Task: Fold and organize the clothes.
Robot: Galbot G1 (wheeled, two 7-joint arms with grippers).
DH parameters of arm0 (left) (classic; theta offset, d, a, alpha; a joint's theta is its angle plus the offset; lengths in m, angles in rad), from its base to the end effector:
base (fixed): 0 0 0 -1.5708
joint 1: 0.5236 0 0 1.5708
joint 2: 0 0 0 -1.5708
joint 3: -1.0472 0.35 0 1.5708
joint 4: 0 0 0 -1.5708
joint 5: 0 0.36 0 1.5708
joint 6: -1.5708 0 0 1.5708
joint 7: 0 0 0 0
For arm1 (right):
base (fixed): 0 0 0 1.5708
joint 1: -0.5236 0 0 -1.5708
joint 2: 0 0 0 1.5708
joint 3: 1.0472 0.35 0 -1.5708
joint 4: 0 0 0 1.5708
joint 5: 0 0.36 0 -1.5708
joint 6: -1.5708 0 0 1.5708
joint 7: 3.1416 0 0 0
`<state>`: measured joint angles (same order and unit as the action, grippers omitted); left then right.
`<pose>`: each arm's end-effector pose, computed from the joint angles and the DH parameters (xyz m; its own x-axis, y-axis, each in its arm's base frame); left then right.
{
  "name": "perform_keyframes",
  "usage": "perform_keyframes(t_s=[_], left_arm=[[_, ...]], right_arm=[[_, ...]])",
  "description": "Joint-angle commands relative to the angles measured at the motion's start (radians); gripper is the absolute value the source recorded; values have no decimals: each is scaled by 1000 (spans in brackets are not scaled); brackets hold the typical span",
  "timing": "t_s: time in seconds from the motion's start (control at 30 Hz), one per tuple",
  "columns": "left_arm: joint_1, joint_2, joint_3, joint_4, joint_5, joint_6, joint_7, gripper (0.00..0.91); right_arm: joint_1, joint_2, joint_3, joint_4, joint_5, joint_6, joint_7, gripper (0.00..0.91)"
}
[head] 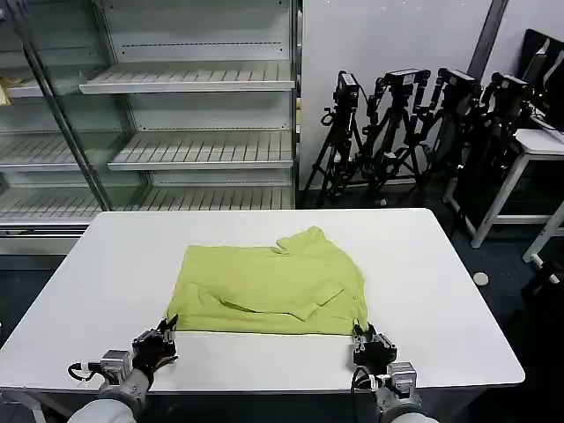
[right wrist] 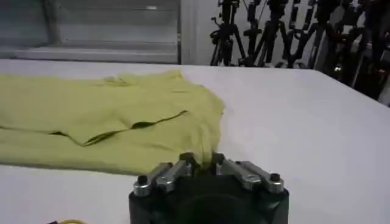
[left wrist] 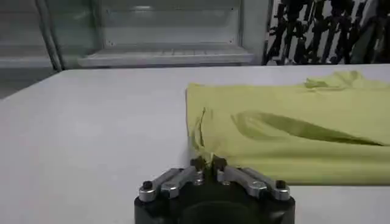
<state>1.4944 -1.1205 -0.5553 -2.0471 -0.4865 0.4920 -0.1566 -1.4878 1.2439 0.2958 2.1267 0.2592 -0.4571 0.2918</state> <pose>0.2182 0.0896 -0.2844 -0.8784 0.0298 0.4769 0.0372 0.9993 0.0060 0.1953 0.0140 -0.2842 -0.9121 -0.0680 0.4044 -0.0951 0.9944 -0.0472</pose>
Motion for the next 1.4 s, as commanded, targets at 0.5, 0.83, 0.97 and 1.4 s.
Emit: perform_keyframes(t_s=[0.5,0.83,0.97,1.4], left_arm=[[387,-64,-125,-324,79,-1,-54,20],[414,-68,-160,-365,101,46,-47,907],[429,-64,-208,-414,99,48,-50,907],[216,40,-187,-345,-17,14,-84,907]], right_arm=[[-334,-23,21,297,-99,-1,6,0],[-353,-51,32,323,-94,-57,-4,907],[-321,-63,57,361,-73,-44,-3,907],[37,-138,64,232,69,-68,45,907]])
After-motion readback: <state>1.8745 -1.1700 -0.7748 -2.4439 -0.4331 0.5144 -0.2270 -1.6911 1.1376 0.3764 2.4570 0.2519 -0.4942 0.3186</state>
